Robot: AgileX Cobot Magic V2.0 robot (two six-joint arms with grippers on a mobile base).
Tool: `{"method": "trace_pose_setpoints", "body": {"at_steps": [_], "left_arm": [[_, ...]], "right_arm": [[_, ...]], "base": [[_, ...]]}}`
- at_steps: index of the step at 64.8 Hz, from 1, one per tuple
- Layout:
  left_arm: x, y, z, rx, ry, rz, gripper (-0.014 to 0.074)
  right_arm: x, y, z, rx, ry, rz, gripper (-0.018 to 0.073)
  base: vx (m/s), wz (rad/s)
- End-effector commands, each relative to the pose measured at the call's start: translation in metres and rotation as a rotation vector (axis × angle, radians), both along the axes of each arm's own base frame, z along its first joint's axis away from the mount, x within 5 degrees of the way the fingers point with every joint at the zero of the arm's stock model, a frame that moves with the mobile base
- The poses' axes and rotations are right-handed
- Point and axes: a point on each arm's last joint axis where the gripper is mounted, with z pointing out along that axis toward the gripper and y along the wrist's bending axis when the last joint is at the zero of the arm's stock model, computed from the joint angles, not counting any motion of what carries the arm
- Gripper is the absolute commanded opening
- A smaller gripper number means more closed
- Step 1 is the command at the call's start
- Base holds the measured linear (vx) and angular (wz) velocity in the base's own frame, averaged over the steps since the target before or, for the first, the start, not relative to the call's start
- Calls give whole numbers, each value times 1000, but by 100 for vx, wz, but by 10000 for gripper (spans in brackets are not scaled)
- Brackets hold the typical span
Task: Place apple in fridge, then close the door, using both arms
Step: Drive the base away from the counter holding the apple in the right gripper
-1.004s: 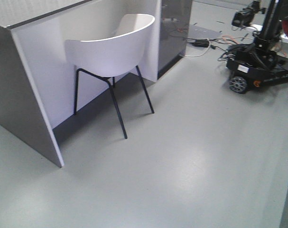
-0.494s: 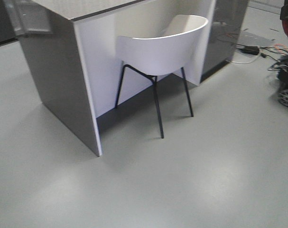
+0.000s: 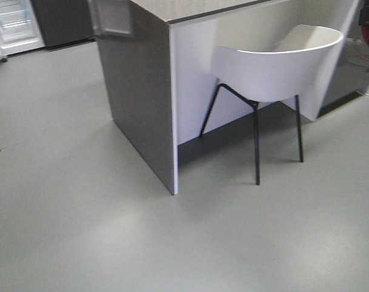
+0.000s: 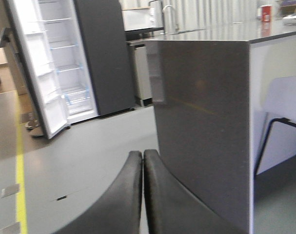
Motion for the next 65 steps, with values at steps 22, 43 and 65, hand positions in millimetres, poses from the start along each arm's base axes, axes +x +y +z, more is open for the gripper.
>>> {"method": "trace_pose_setpoints", "body": {"at_steps": [22,43,65], "left_arm": [[0,-2,-3,-11,-56,-22,-6],[0,-2,-3,-11,-56,-22,-6],[0,-2,-3,-11,-56,-22,-6]], "right_arm": [[-9,-1,22,-2,-129,-4,102],[-9,-1,22,-2,-129,-4,102],[-9,-1,22,-2,-129,-4,102]], "base": [[3,43],[5,45],[7,33]]}}
